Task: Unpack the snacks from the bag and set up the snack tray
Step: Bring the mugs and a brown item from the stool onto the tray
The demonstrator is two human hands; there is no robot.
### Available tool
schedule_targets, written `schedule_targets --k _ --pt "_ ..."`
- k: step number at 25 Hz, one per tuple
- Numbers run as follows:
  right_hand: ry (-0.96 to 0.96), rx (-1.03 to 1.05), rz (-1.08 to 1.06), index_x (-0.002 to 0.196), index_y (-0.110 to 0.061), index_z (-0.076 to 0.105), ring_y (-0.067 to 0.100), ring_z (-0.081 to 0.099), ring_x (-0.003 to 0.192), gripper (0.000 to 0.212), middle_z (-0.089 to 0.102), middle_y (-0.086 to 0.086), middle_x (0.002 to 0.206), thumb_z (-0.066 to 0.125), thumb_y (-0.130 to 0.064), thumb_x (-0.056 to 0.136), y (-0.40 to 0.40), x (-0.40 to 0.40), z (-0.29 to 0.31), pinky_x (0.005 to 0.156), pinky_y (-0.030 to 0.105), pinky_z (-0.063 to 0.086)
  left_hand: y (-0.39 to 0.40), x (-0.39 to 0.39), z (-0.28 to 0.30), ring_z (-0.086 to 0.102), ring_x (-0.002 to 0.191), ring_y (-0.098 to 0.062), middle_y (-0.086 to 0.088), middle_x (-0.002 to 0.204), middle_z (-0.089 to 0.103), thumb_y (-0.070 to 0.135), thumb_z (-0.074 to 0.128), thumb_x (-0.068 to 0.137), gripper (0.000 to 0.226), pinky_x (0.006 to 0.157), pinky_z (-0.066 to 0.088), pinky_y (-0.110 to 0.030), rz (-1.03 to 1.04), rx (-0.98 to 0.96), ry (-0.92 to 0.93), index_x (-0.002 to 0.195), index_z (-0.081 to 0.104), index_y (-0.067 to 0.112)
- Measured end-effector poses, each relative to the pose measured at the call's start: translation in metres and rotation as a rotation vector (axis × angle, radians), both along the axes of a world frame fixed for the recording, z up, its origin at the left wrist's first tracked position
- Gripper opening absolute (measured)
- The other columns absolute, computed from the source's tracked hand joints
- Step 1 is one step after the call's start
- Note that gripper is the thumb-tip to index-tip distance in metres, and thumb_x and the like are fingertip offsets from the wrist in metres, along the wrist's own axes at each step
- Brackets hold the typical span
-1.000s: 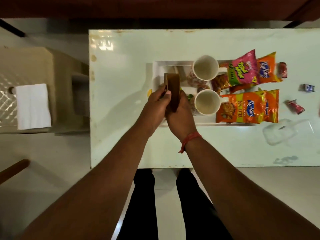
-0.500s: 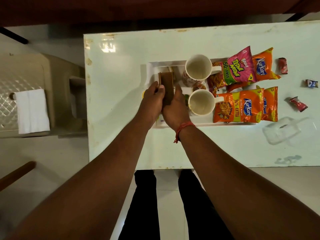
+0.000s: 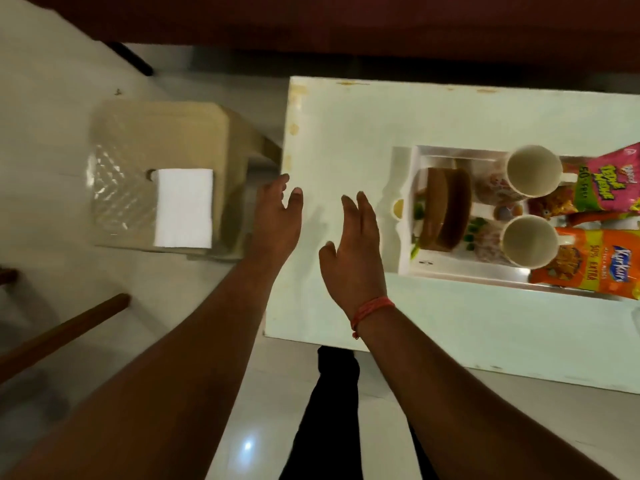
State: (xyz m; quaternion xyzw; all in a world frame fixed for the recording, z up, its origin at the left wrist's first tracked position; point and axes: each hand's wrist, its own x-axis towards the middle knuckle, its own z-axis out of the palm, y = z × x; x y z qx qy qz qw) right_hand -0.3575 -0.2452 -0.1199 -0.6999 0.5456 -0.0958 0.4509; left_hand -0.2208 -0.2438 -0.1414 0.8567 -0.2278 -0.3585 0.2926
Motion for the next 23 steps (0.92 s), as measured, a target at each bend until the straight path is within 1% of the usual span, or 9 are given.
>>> schedule_targets --k 2,6,8,11,13,15,18,21,23 --pt "-0.018 0.058 0.103 0.153 -0.011 0.029 0.023 0.009 0.153 0.065 0.013 0.008 0.165 0.054 -0.007 0.093 0.009 0.047 -0.007 0.122 0.037 0.024 0.029 0.056 -0.002 0.055 0.123 -0.025 -0.01 0.135 0.056 0.026 0.05 0.1 0.039 0.107 0.044 -0.043 -0.016 0.067 -0.119 0.135 0.053 0.012" --pt "-0.026 0.139 0.243 0.15 -0.008 0.033 0.029 0.03 0.145 0.061 0.028 0.012 0.158 0.058 -0.015 0.094 0.025 0.132 -0.023 0.118 0.035 0.028 0.088 0.148 -0.006 0.056 0.115 -0.032 -0.017 0.128 0.054 0.015 0.056 0.093 0.037 0.105 0.041 -0.04 0.071 0.117 -0.349 0.129 0.058 0.008" --pt "-0.038 0.221 0.235 0.147 -0.008 0.035 0.029 0.038 0.14 0.059 0.035 0.012 0.153 0.058 -0.016 0.093 0.034 0.17 -0.031 0.113 0.032 0.033 0.111 0.179 -0.012 0.053 0.117 -0.036 -0.019 0.129 0.052 0.016 0.056 0.092 0.039 0.106 0.039 -0.042 0.087 0.221 -0.358 0.13 0.056 0.008" --pt "-0.029 0.276 0.178 0.141 -0.01 0.041 0.029 0.048 0.129 0.052 0.043 0.01 0.143 0.06 -0.017 0.093 0.046 0.211 -0.042 0.095 0.028 0.041 0.124 0.201 -0.023 0.051 0.117 -0.039 -0.021 0.129 0.049 0.02 0.057 0.09 0.042 0.102 0.039 -0.043 0.022 0.327 -0.352 0.128 0.053 0.005" --pt "0.004 0.241 0.14 0.141 -0.012 0.04 0.028 0.051 0.126 0.053 0.044 0.009 0.142 0.061 -0.019 0.093 0.051 0.223 -0.048 0.095 0.029 0.046 0.117 0.204 -0.024 0.055 0.113 -0.036 -0.019 0.13 0.049 0.023 0.059 0.089 0.044 0.095 0.042 -0.037 0.033 0.304 -0.296 0.128 0.052 0.004" --pt "0.038 0.221 0.105 0.144 -0.014 0.037 0.029 0.052 0.127 0.056 0.045 0.008 0.143 0.061 -0.019 0.094 0.051 0.225 -0.05 0.101 0.038 0.051 0.106 0.205 -0.023 0.06 0.108 -0.032 -0.014 0.125 0.056 0.025 0.062 0.087 0.044 0.09 0.048 -0.033 0.113 0.275 -0.156 0.125 0.051 0.005" --pt "0.033 0.256 0.053 0.142 -0.016 0.041 0.029 0.056 0.125 0.05 0.052 0.005 0.141 0.06 -0.02 0.096 0.043 0.215 -0.049 0.103 0.045 0.051 0.092 0.196 -0.018 0.065 0.1 -0.029 -0.008 0.112 0.066 0.021 0.061 0.087 0.033 0.082 0.059 -0.046 0.24 0.175 0.074 0.116 0.056 0.008" --pt "0.019 0.249 -0.01 0.133 -0.02 0.05 0.024 0.061 0.115 0.036 0.06 0.001 0.132 0.058 -0.027 0.098 0.031 0.188 -0.043 0.098 0.04 0.053 0.08 0.166 -0.009 0.066 0.1 -0.024 -0.004 0.116 0.066 0.021 0.058 0.092 0.031 0.062 0.059 -0.031 0.21 0.067 0.148 0.121 0.057 0.013" --pt "0.0 0.188 -0.06 0.127 -0.019 0.055 0.02 0.061 0.109 0.03 0.061 0.001 0.126 0.057 -0.026 0.098 0.026 0.159 -0.037 0.095 0.03 0.052 0.07 0.137 -0.004 0.065 0.102 -0.023 -0.003 0.123 0.064 0.023 0.056 0.095 0.033 0.062 0.058 -0.026 0.165 0.051 0.142 0.127 0.054 0.016"
